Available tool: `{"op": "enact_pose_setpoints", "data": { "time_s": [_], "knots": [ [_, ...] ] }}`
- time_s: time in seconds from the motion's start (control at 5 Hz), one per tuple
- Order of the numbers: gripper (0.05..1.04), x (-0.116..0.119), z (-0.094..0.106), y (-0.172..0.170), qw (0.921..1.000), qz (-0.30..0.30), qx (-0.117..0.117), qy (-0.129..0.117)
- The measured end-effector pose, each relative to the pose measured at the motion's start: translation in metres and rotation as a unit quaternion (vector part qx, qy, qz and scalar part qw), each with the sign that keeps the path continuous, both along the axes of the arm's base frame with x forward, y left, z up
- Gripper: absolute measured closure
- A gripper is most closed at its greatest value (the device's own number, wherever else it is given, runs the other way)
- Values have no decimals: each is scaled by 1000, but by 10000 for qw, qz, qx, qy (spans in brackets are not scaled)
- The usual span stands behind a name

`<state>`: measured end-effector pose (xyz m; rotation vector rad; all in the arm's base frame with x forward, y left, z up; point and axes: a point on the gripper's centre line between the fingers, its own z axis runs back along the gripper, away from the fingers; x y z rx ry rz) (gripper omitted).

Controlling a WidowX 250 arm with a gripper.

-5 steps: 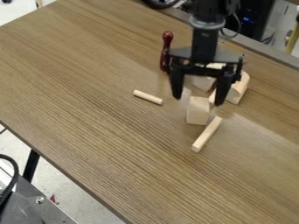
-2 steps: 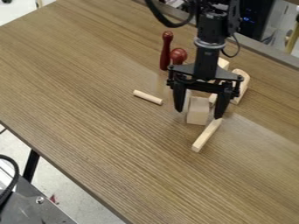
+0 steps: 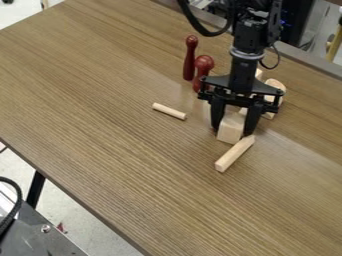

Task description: Put the cube on top of the arch

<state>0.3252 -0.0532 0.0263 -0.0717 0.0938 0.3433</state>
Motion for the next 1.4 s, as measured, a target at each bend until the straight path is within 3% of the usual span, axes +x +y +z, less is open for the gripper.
{"op": "enact_pose_setpoints", "data": {
  "time_s": [0.2,0.6,0.8,1.0,1.4],
  "knots": [
    [513,-2,1,2,9999,-81,133,72],
    [513,14,34,-1,9983,-485,250,210],
    [514,24,35,-4,9952,-809,229,491],
    [514,36,36,-2,9873,-1410,87,720],
    [514,44,39,12,9783,-1978,-106,604]
  ]
}}
